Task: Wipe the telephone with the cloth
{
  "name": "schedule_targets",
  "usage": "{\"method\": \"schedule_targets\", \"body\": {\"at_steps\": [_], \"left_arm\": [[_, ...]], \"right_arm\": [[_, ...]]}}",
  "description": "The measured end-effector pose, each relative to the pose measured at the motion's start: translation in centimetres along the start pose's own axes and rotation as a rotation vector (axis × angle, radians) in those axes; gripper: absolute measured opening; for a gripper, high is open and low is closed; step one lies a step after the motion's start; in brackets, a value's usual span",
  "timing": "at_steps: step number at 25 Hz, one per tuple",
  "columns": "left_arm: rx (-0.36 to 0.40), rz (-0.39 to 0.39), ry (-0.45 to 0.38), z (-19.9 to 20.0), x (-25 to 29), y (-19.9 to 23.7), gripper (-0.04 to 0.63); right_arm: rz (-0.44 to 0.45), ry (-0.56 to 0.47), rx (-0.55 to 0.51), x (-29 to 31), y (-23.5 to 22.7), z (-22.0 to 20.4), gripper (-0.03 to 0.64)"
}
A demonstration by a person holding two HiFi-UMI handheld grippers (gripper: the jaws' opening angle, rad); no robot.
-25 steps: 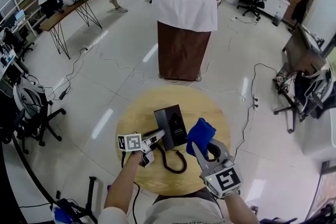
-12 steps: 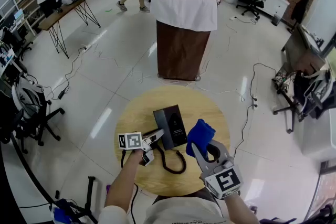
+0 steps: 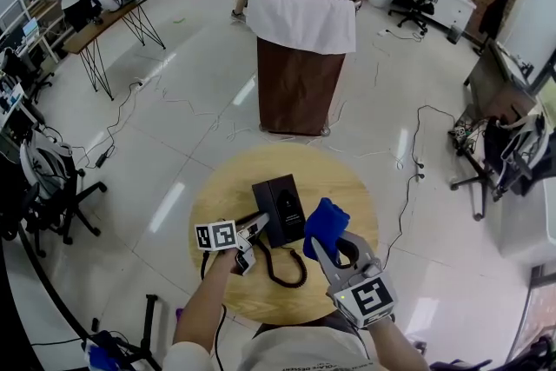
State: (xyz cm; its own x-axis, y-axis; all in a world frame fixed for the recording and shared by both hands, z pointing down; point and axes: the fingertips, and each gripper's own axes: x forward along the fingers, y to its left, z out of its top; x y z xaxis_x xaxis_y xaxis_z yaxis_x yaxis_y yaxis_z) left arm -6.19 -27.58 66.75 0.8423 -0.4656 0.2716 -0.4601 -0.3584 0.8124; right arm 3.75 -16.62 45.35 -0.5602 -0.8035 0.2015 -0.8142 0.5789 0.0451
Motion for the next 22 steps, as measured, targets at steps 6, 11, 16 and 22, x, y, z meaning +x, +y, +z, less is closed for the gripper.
{"method": "schedule_targets", "body": {"at_steps": [6, 11, 16, 22], "left_arm": [[0.129, 0.098, -0.063, 1.0, -1.3, -0.4, 0.094], [0.160, 0.134, -0.132, 1.8, -3.5, -1.2, 0.094], [0.231, 0.124, -0.173, 1.5, -5.6, -4.8, 0.086], [0.358, 0.091, -0.255, 1.0, -8.3, -11.7, 0.075]], "right_arm": [[0.013, 0.009, 0.002, -0.5, 0.9, 0.5, 0.061], [0.028, 0.031, -0.005, -0.9, 2.4, 0.6, 0.061], [0.042, 0.033, -0.012, -1.6, 3.7, 1.2, 0.061], [0.055, 0.041, -0.015, -2.5, 5.0, 1.5, 0.061]]}}
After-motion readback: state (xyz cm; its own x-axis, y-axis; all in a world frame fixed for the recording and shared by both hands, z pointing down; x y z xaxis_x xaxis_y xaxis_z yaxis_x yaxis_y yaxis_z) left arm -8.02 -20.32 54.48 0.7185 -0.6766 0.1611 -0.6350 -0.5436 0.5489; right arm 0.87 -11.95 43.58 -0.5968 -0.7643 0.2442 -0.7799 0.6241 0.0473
